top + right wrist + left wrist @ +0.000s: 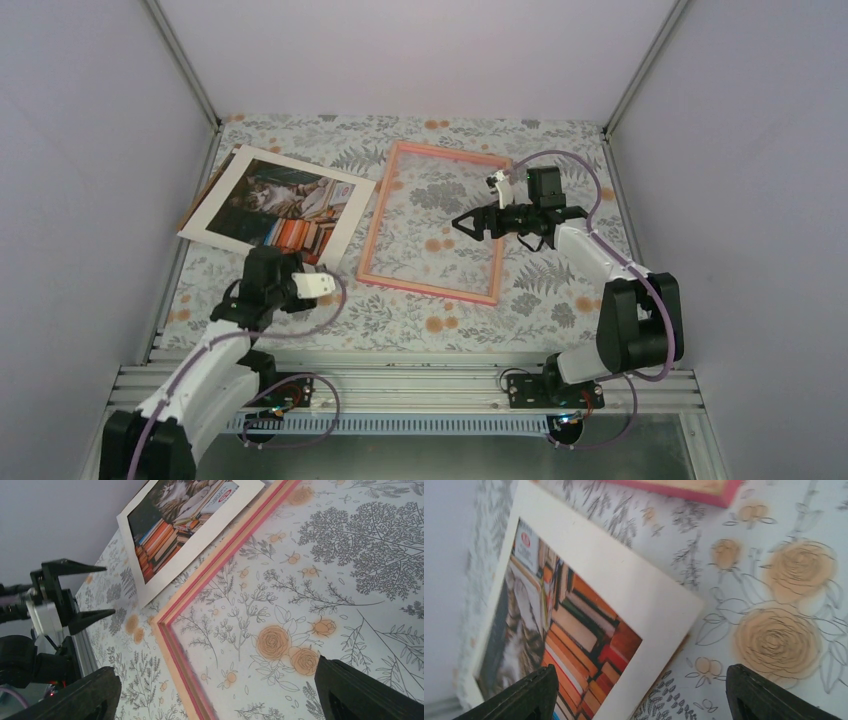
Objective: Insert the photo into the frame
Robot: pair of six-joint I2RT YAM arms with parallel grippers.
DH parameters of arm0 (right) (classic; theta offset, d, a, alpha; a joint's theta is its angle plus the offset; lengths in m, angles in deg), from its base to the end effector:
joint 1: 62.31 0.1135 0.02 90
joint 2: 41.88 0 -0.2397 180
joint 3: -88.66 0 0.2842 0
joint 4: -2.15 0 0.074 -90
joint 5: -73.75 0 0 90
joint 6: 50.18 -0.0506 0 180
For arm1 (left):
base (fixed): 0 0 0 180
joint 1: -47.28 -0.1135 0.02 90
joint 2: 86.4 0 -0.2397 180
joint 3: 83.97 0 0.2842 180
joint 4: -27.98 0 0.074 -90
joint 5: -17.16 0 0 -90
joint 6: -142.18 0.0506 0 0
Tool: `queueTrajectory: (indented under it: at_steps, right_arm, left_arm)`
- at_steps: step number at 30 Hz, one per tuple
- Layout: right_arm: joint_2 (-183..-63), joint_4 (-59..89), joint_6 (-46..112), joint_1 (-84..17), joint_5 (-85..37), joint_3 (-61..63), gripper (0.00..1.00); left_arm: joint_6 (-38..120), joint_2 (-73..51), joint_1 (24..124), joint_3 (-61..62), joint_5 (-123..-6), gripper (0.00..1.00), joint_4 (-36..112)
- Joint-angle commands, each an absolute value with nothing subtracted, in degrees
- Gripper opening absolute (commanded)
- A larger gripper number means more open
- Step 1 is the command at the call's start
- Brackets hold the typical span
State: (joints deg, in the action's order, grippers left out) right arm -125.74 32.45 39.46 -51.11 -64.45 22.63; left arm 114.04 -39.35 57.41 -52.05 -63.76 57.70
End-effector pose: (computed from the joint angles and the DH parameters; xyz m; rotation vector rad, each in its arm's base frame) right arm 0.3231 0.1024 0.1846 -0.6035 2.2319 1.1020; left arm 0.2141 -0.0464 0.1273 1.4468 1.8594 0.2588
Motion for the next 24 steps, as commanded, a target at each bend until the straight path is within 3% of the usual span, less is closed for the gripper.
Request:
queueTrajectory:
  at_steps: [1, 5, 11, 24]
  right_arm:
    - [-126.11, 31.50, 41.18, -50.79, -63.16, 22.46, 0.96]
    - [-125.38, 31.48, 40.87, -50.72, -62.77, 23.26, 0.96]
    - [-125.12, 31.94, 40.99, -50.84, -61.28, 23.44, 0.96]
    - [-125.49, 33.61, 41.35, -51.31, -59.11, 22.29, 0.95]
  left_arm:
    - [127.09, -47.28, 61.27, -57.74, -66.12, 0.83, 52.00]
    - [126.74, -47.71, 64.32, -59.87, -66.94, 0.82, 51.75]
    - [125.58, -39.40, 70.17, -65.11, -74.20, 0.78, 39.18]
    - [128.71, -0.57, 74.17, -71.84, -90.94, 0.52, -8.66]
